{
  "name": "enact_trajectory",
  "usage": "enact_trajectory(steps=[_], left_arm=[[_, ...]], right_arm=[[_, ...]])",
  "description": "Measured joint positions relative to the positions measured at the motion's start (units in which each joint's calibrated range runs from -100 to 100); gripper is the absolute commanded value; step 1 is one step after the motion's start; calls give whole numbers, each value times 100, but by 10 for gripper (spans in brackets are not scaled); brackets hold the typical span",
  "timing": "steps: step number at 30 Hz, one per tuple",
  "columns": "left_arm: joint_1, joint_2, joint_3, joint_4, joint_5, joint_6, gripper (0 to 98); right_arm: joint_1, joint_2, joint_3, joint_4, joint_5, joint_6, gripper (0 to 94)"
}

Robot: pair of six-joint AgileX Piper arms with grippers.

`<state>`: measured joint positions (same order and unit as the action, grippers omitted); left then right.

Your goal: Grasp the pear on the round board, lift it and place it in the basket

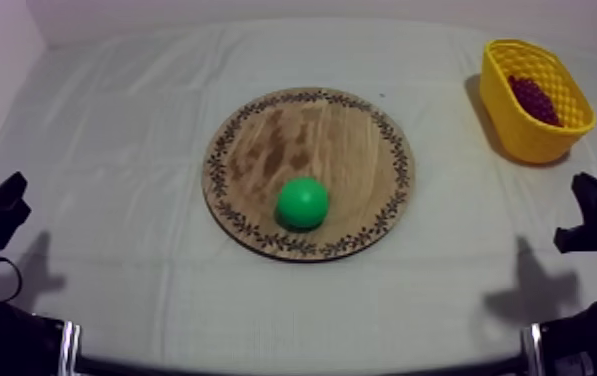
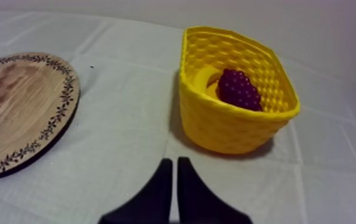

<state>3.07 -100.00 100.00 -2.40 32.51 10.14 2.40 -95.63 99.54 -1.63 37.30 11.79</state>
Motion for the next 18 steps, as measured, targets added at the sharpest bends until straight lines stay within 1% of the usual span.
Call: enact_trajectory(steps=[18], left_arm=[[0, 0, 0, 0, 0, 0, 1]], right_arm=[[0, 0, 0, 0, 0, 5, 5]])
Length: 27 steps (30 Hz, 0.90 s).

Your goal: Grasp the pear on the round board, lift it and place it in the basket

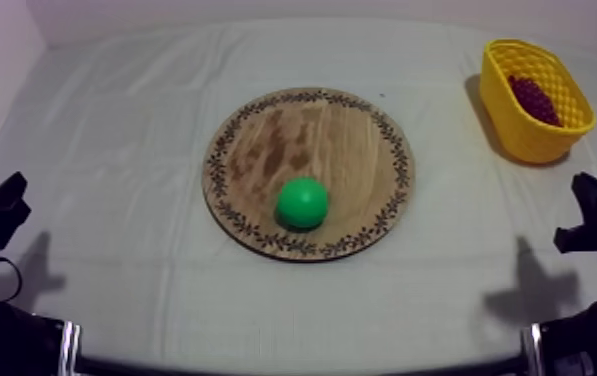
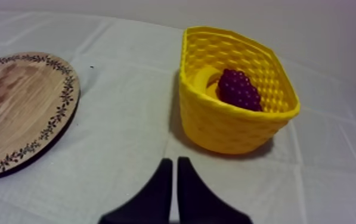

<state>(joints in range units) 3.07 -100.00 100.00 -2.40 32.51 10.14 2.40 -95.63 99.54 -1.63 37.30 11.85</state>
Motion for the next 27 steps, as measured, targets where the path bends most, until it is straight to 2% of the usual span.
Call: enact_trajectory(steps=[9, 15, 25, 27], left_arm=[[0, 0, 0, 0, 0, 0, 1], [0, 0, 0, 0, 0, 0, 1], [0, 0, 0, 0, 0, 0, 1], [0, 0, 0, 0, 0, 0, 1]], right_arm=[[53, 0, 0, -5, -18, 52, 6], [54, 0, 0, -5, -4, -66, 6], [-62, 181, -253, 6, -425, 254, 6], [-129, 351, -482, -61, -415, 337, 6]])
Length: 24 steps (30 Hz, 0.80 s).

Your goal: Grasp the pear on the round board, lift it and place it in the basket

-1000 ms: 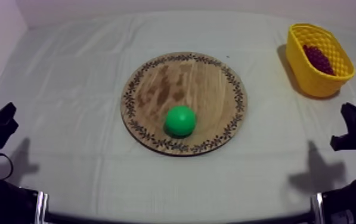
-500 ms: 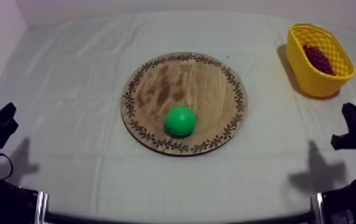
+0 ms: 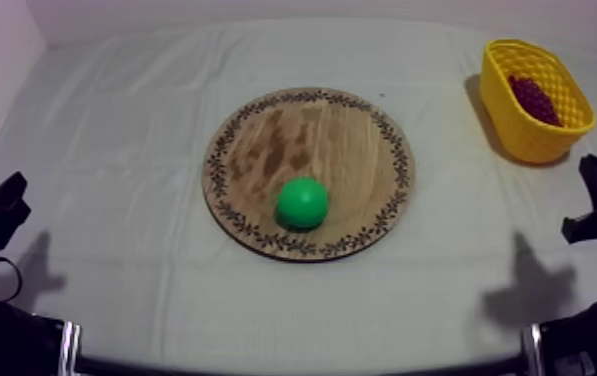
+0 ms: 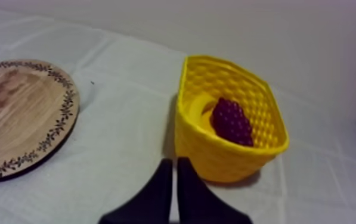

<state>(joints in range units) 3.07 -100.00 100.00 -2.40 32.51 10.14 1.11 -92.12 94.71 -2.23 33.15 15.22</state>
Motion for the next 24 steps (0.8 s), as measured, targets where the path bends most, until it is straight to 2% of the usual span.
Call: enact_trajectory(steps=[6, 11, 18, 24], left_arm=[[0, 0, 0, 0, 0, 0, 1], [0, 0, 0, 0, 0, 0, 1], [0, 0, 0, 0, 0, 0, 1], [0, 0, 0, 0, 0, 0, 1]], right_arm=[[-286, 714, -831, -156, 93, 244, 6], [-548, 1477, -1636, -182, 264, 360, 6], [-1047, 2778, -2973, 131, 847, 94, 6], [-1720, 3977, -4310, 514, 1770, -395, 6]])
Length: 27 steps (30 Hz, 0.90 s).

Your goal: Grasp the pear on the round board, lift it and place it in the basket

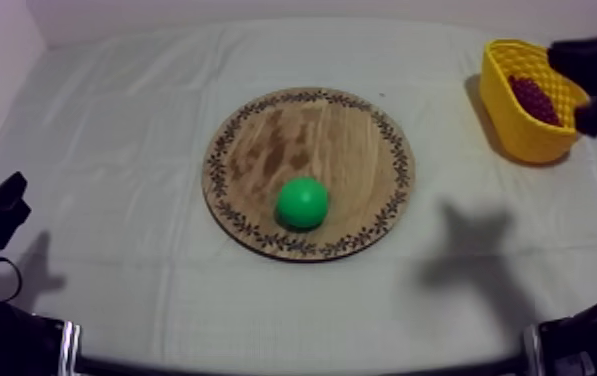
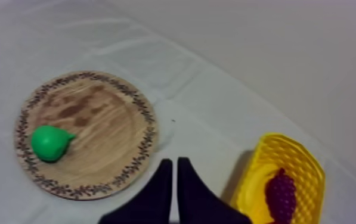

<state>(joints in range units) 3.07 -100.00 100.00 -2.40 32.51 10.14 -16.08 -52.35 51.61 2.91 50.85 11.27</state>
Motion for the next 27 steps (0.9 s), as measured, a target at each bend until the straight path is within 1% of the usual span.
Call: enact_trajectory(steps=[5, 11, 14, 20, 24, 27], left_arm=[[0, 0, 0, 0, 0, 0, 1], [0, 0, 0, 0, 0, 0, 1], [0, 0, 0, 0, 0, 0, 1], [0, 0, 0, 0, 0, 0, 1], [0, 0, 0, 0, 0, 0, 1], [0, 0, 0, 0, 0, 0, 1]], right_arm=[[-656, 984, -1329, 338, 1118, -461, 6], [-1382, 2053, -2607, 603, 2340, -983, 5], [-1648, 2534, -3135, 650, 2994, -1265, 4], [-1919, 3490, -4053, 669, 3978, -1738, 3], [-1960, 4090, -4571, 683, 4429, -2050, 3], [-2028, 4506, -4901, 738, 4598, -2299, 2]])
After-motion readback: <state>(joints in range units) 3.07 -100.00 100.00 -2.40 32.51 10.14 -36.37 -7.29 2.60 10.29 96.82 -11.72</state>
